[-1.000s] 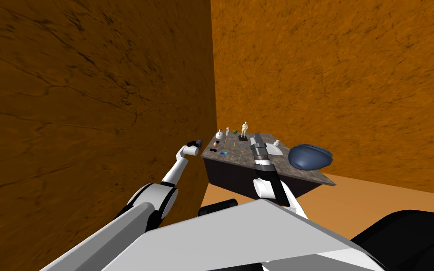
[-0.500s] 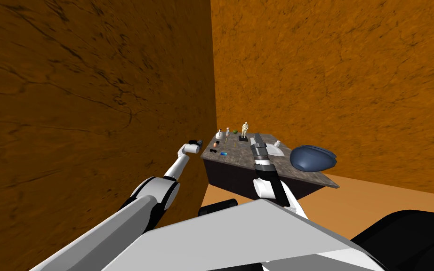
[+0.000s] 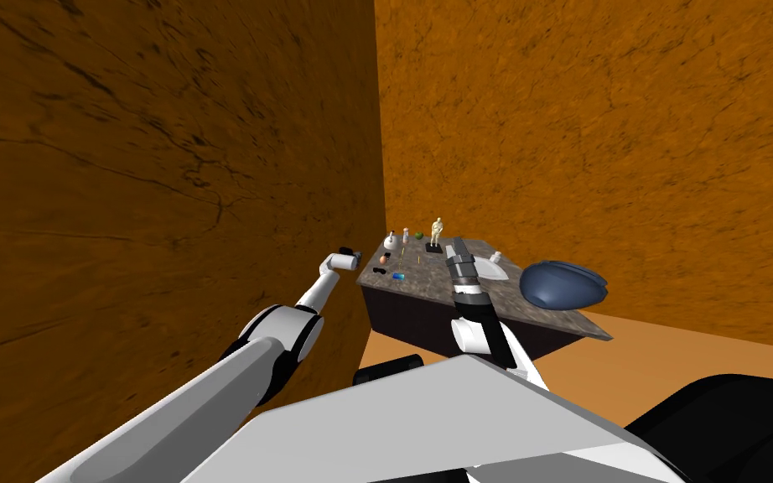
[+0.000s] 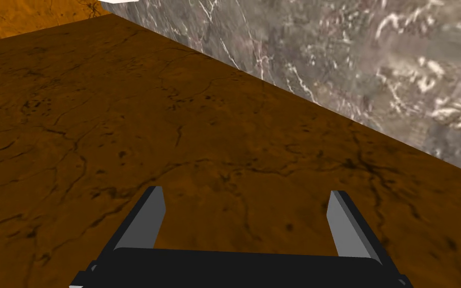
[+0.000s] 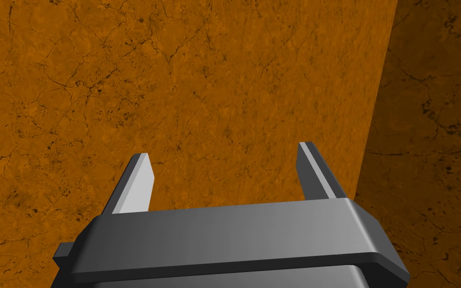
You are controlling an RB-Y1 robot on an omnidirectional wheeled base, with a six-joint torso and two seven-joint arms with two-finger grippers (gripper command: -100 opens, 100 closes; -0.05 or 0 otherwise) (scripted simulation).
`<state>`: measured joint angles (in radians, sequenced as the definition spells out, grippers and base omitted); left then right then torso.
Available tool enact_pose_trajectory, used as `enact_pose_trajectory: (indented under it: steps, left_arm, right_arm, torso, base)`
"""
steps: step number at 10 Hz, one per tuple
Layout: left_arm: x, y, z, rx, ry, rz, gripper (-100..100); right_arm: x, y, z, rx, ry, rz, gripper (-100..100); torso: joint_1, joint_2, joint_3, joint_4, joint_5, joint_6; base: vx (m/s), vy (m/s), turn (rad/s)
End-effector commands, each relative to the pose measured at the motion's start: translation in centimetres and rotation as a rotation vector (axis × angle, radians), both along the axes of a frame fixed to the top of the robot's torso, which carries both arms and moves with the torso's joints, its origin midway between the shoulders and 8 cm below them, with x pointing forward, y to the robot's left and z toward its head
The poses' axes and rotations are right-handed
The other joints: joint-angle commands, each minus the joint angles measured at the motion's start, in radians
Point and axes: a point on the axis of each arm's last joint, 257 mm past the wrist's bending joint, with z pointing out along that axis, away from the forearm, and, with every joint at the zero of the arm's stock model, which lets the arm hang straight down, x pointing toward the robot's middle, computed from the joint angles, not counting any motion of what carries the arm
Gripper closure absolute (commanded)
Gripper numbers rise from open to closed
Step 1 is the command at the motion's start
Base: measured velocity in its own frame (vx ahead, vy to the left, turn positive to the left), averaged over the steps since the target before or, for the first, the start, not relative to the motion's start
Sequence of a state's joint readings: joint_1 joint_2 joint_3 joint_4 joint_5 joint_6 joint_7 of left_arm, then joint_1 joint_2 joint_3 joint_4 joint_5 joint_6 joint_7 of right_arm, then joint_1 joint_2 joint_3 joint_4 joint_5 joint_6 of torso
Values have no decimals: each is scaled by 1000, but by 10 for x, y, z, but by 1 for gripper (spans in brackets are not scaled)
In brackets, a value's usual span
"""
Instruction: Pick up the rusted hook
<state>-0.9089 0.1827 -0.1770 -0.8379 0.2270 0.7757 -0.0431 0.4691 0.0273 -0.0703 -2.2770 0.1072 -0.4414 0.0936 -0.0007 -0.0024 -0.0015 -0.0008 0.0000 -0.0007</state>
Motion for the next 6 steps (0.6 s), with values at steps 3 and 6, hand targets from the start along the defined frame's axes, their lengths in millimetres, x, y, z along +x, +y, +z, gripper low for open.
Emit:
enact_pose_trajectory:
  steps: [3, 6]
  left_arm:
    - [-6, -7, -11, 21, 83, 2, -100]
    - [-13, -8, -24, 34, 137, 7, -100]
  right_arm:
    - [0, 0, 0, 0, 0, 0, 0]
    - [0, 0, 0, 0, 0, 0, 0]
  torso:
    - [0, 0, 0, 0, 0, 0]
    - [0, 0, 0, 0, 0, 0]
  base:
    - [41, -7, -7]
    - [36, -1, -6]
